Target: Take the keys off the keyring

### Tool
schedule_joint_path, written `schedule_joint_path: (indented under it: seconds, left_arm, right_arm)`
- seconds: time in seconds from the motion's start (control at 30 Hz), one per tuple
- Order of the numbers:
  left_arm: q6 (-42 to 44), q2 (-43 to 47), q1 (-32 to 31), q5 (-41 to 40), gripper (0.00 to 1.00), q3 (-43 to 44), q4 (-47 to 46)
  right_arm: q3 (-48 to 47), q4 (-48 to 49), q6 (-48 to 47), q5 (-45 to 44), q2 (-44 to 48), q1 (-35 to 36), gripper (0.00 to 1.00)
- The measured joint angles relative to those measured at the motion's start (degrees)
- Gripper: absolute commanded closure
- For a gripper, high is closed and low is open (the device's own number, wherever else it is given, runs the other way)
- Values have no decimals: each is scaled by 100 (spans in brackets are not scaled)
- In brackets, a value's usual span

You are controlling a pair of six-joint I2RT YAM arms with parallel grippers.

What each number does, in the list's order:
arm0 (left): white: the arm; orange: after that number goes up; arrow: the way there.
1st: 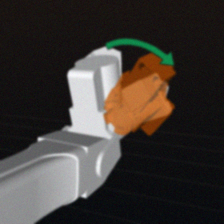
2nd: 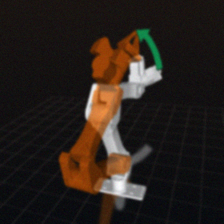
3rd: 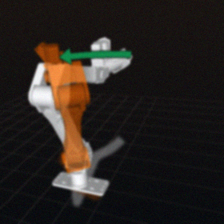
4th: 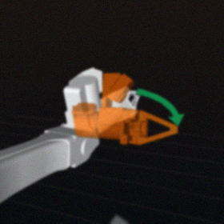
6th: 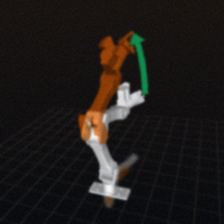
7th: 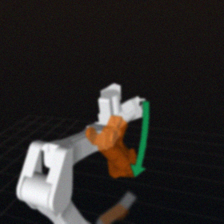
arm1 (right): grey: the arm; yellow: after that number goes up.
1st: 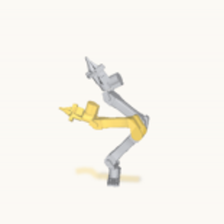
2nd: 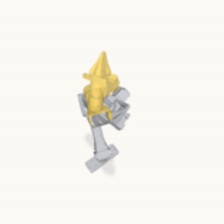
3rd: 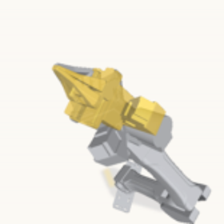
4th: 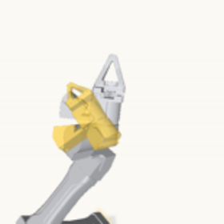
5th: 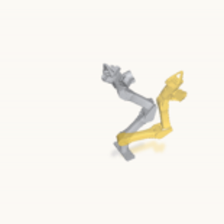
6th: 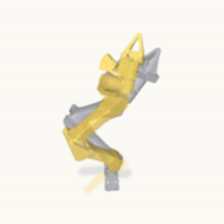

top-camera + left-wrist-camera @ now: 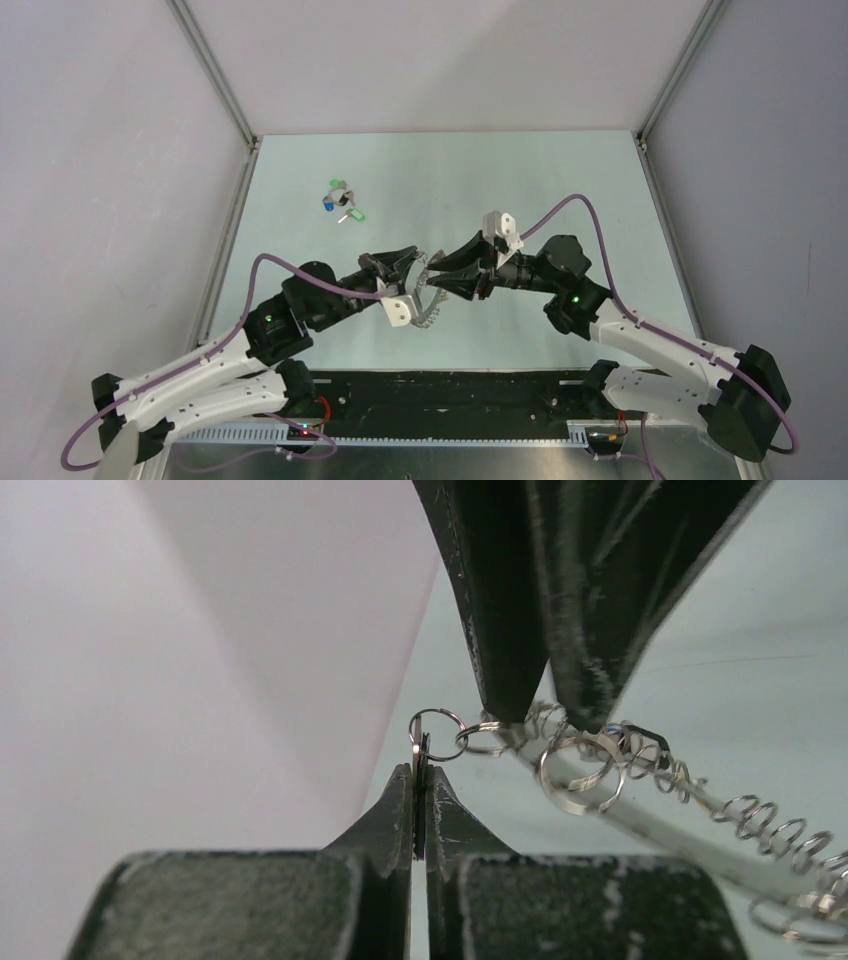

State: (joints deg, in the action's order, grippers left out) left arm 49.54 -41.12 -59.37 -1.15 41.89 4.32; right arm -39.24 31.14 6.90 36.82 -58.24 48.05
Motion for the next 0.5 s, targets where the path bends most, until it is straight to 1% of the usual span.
schedule_joint_path:
  seconds: [0.13,0.33,0.5]
  left_arm:
    - [2,4,4,-63,100,0,11]
    - [4,4,15,-122,100,0,11]
    - [7,4,15,-120,100,0,11]
  right_arm:
    - [0,-122,-229,177,37,111,57]
    - [0,-378,-579,417,205,201,57]
    - [0,-577,-817,417,291,203,58]
